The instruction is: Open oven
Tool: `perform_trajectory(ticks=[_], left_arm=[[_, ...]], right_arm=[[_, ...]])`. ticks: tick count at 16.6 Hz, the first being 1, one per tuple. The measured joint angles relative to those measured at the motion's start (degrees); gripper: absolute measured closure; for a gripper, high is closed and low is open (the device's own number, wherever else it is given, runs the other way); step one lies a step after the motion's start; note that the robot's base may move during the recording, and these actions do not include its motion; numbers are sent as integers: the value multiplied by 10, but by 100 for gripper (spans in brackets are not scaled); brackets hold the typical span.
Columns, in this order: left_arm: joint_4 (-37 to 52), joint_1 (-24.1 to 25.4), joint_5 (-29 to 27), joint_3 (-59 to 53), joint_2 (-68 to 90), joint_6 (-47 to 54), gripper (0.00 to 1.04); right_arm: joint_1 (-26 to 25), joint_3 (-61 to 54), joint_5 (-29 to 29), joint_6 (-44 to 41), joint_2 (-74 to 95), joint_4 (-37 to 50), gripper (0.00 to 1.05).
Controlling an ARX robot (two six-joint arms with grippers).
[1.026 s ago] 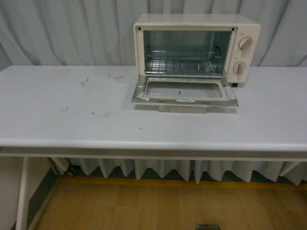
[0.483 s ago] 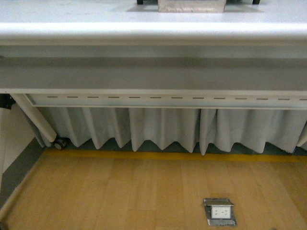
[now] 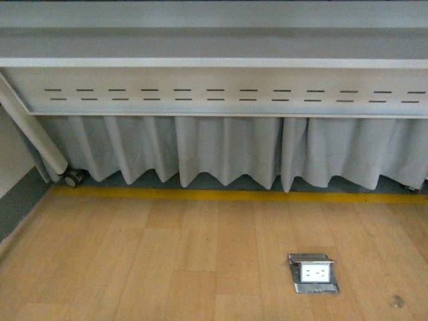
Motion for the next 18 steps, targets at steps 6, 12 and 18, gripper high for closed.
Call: perform_trajectory(ticks=[6,12,18], left_arm=[[0,0,1,0,0,0,7],[0,0,1,0,0,0,7],[0,0,1,0,0,0,7]], right_arm=[[0,0,0,0,0,1,6],[0,0,0,0,0,1,6],[0,0,0,0,0,1,6]])
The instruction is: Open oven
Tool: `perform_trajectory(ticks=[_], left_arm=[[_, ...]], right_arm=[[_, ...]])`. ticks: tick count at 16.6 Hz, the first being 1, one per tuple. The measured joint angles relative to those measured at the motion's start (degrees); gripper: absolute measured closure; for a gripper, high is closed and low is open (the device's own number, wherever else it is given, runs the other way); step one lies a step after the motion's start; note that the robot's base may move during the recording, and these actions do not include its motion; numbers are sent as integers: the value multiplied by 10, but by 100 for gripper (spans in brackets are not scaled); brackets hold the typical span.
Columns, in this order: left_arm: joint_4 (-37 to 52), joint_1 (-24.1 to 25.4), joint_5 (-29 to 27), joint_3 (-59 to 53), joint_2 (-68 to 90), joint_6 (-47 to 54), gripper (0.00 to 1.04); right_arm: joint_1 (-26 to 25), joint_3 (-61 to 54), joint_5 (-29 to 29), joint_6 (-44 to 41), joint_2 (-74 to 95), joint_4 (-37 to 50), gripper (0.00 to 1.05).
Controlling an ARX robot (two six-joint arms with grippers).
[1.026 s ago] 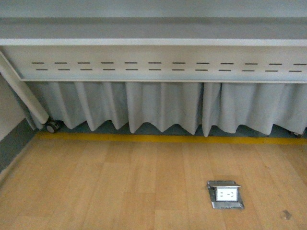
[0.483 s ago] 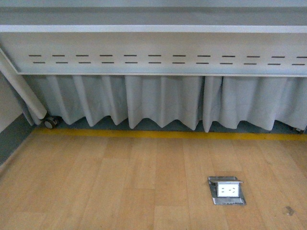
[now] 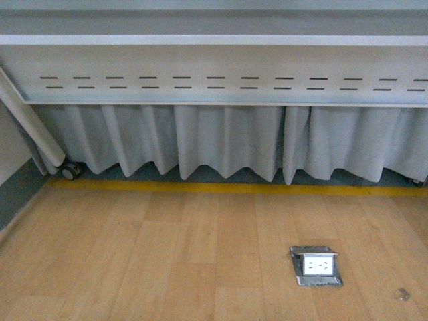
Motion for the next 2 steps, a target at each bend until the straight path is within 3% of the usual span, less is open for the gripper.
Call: perform_trajectory(ticks=[2], left_arm=[[0,0,0,0,0,0,7]], right_arm=[[0,0,0,0,0,0,6]])
